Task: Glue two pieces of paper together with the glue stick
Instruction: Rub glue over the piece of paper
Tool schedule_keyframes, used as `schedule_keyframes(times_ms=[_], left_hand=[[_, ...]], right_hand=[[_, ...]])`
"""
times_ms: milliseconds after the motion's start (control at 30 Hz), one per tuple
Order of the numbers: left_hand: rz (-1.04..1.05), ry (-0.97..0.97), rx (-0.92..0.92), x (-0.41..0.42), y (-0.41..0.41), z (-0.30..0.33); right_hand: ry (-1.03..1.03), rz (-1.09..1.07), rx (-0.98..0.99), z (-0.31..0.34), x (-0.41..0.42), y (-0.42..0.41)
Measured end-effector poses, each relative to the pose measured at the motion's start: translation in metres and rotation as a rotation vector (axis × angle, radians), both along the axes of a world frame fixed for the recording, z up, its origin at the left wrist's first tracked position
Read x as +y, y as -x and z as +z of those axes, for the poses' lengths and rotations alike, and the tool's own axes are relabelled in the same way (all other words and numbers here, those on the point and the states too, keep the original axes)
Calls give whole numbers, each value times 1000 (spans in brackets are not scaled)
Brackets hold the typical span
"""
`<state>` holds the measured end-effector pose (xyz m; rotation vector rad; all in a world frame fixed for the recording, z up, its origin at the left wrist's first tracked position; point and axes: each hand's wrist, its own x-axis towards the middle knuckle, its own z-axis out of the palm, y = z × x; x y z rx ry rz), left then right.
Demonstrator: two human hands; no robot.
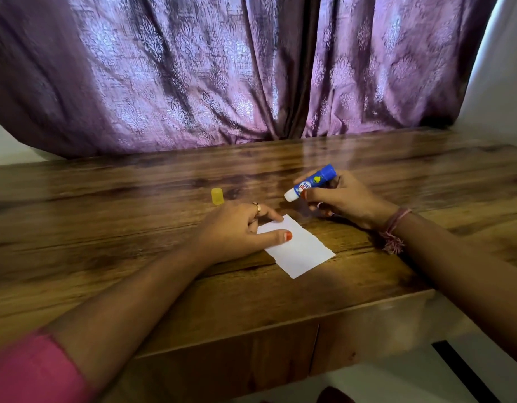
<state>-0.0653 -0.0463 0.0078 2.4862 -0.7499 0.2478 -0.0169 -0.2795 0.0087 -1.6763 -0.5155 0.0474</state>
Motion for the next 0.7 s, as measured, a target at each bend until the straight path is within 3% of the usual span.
schedule_keyframes(times_ms=[333,700], left_hand=[[-42,-89,-11,-2,2,2],[-45,-86,23,-3,5,6]], right_hand=[[337,-144,-23,0,9,8],[384,-115,-58,6,10,15]])
